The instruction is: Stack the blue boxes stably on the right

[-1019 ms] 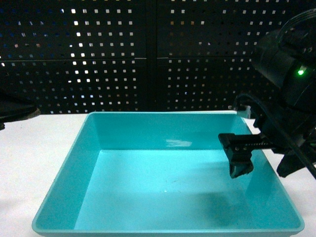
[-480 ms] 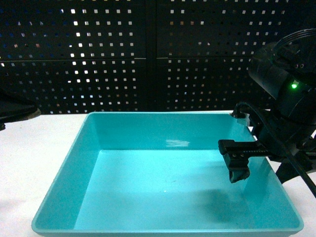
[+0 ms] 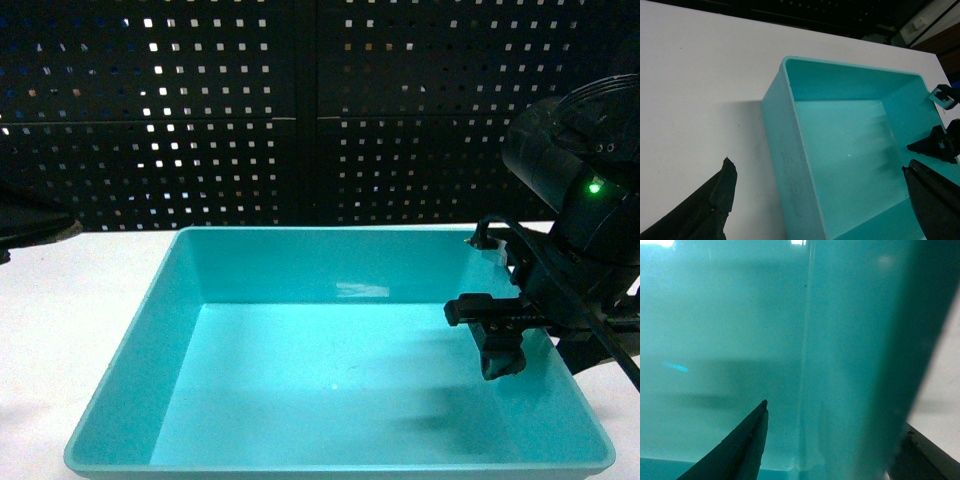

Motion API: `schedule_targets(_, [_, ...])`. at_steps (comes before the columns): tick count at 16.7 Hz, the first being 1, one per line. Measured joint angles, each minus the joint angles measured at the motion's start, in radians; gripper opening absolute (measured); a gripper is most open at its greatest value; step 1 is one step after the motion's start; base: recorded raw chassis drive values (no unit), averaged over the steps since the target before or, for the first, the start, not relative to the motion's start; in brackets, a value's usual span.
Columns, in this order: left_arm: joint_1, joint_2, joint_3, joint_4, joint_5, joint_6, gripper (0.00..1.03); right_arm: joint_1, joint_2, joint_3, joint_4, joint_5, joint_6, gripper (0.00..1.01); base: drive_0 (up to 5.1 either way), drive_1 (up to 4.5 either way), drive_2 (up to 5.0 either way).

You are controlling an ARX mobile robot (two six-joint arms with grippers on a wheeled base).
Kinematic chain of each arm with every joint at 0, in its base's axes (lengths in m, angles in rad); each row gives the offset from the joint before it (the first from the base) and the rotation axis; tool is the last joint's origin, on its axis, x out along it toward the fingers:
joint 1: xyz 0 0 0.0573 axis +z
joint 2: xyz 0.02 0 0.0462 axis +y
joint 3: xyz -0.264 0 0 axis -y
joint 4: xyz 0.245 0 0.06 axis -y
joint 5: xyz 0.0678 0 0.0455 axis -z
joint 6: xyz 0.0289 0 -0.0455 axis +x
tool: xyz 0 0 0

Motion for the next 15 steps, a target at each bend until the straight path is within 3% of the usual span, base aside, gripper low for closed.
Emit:
schedule_targets(3, [0.000,0.000,0.000,0.000,0.000,0.000,0.98,0.000,0.000,0.000,-0.003,0.007,0.002,0.47,0.0,0.00,0.0])
schedule_targets(5, [0.000,0.000,0.000,0.000,0.000,0.000,0.98,0.000,0.000,0.000,-0.002,0.003,0.009,0.21,0.0,0.00,0.0])
schedule_targets(7, [0.000,0.000,0.000,0.000,0.000,0.000,0.98,0.006,0.000,0.000,0.000,0.003,0.017,0.02,0.0,0.00,0.0])
schedule_targets(11, [0.000,0.000,0.000,0.000,0.000,0.000,0.98,0.006,0.000,0.000,-0.003,0.005,0.023,0.02,0.0,0.00,0.0])
schedule_targets(15, [0.000,0.000,0.000,0.000,0.000,0.000,0.98,0.014,0.017,0.032,-0.038,0.039,0.076,0.02,0.0,0.00,0.0])
